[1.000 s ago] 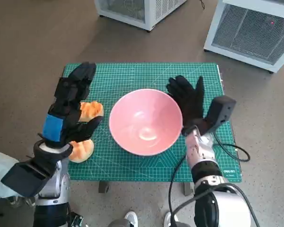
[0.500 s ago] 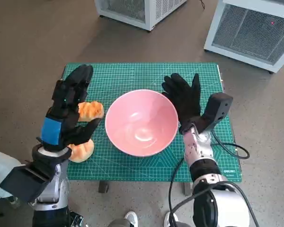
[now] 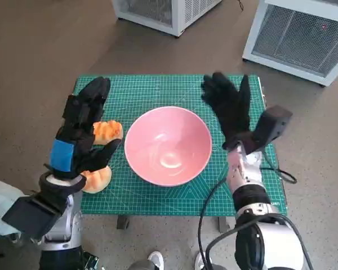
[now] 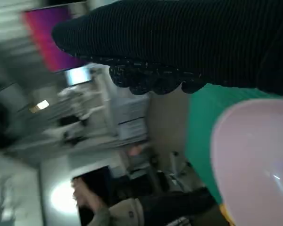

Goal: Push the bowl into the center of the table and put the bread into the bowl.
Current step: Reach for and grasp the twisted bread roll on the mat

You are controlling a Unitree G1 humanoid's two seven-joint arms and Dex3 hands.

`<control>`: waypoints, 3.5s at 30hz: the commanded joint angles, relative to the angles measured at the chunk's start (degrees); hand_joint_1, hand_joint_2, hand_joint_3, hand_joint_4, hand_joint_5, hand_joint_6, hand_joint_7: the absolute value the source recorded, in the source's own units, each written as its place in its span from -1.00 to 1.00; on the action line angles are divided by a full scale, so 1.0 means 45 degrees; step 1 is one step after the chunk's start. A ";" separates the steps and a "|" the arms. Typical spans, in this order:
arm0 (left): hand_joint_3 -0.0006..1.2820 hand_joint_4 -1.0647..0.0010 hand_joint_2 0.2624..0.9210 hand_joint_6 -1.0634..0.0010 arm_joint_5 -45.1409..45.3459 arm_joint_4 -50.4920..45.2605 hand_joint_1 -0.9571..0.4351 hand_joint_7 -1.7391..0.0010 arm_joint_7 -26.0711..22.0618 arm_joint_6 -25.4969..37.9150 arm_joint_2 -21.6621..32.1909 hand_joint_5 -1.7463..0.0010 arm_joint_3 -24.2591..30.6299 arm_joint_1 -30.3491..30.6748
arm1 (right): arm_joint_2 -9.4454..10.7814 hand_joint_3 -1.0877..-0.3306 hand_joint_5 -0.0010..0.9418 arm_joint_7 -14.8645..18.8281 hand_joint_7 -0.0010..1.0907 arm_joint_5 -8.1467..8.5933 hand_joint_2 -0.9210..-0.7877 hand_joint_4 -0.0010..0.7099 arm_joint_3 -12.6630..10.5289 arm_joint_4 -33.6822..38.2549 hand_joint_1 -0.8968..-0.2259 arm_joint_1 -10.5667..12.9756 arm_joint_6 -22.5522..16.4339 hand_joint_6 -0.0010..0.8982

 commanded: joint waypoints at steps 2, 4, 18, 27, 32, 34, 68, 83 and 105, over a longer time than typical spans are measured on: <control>-0.52 0.64 1.00 1.00 0.0117 0.0465 -0.50 0.34 0.0075 -0.0386 -0.0217 0.99 -0.0139 -0.0417 | -0.0194 -0.19 -0.98 0.1489 0.00 0.0182 -1.00 -0.40 0.0249 -0.0454 -0.27 0.0468 -0.1366 -0.83; -0.52 0.64 1.00 1.00 0.0174 0.0633 -0.49 0.34 0.0084 -0.0519 -0.0280 1.00 -0.0201 -0.0513 | -0.0225 -0.20 -0.98 0.2013 0.07 0.0273 -1.00 -0.39 0.0331 -0.0673 -0.28 0.0585 -0.1851 -0.87; -0.54 0.64 1.00 0.94 0.0004 0.1754 -0.53 0.41 -0.0335 -0.1143 -0.0385 1.00 -0.0491 -0.1410 | -0.0315 -0.19 -1.00 0.4947 0.22 0.1622 -1.00 -0.41 0.0827 -0.2762 -0.39 0.1546 -0.3645 -1.00; -0.54 0.64 1.00 0.92 -0.0268 0.1842 -0.51 0.43 -0.0935 -0.1065 -0.0226 1.00 -0.0544 -0.1894 | -0.0147 -0.17 -1.00 0.5272 0.17 0.2275 -1.00 -0.44 0.1331 -0.4261 -0.37 0.2158 -0.3303 -1.00; -0.54 0.64 1.00 0.90 -0.0383 0.1848 -0.52 0.43 -0.1256 -0.1033 -0.0092 1.00 -0.0501 -0.2043 | -0.0109 -0.12 -1.00 0.5126 0.15 0.2287 -1.00 -0.45 0.1633 -0.4784 -0.38 0.2349 -0.3138 -1.00; -0.54 0.64 1.00 0.89 -0.0427 0.1866 -0.52 0.43 -0.1391 -0.1047 -0.0003 1.00 -0.0457 -0.2094 | -0.0111 -0.10 -1.00 0.5070 0.14 0.2275 -1.00 -0.45 0.1725 -0.4915 -0.40 0.2401 -0.3120 -1.00; -1.00 0.94 0.49 0.66 0.8416 0.3661 0.46 0.94 -0.2005 0.8336 0.5987 1.00 -0.2175 -0.4115 | 0.0115 -0.07 -1.00 0.4814 0.10 0.2450 -1.00 -0.46 0.1836 -0.4237 -0.44 0.2169 -0.3328 -1.00; -0.99 0.80 0.51 0.61 0.8773 0.5430 0.56 0.97 -0.2538 0.8897 0.6154 0.98 -0.3687 -0.5154 | 0.0223 -0.07 -1.00 0.4689 0.09 0.2509 -1.00 -0.46 0.1840 -0.4183 -0.41 0.2206 -0.3379 -1.00; -0.99 0.69 0.50 0.46 0.9230 1.0263 0.40 0.97 -0.0990 0.7429 0.4830 0.99 -0.5647 -0.7058 | 0.0227 -0.07 -1.00 0.4572 0.06 0.2558 -1.00 -0.46 0.1847 -0.4250 -0.40 0.2336 -0.3349 -1.00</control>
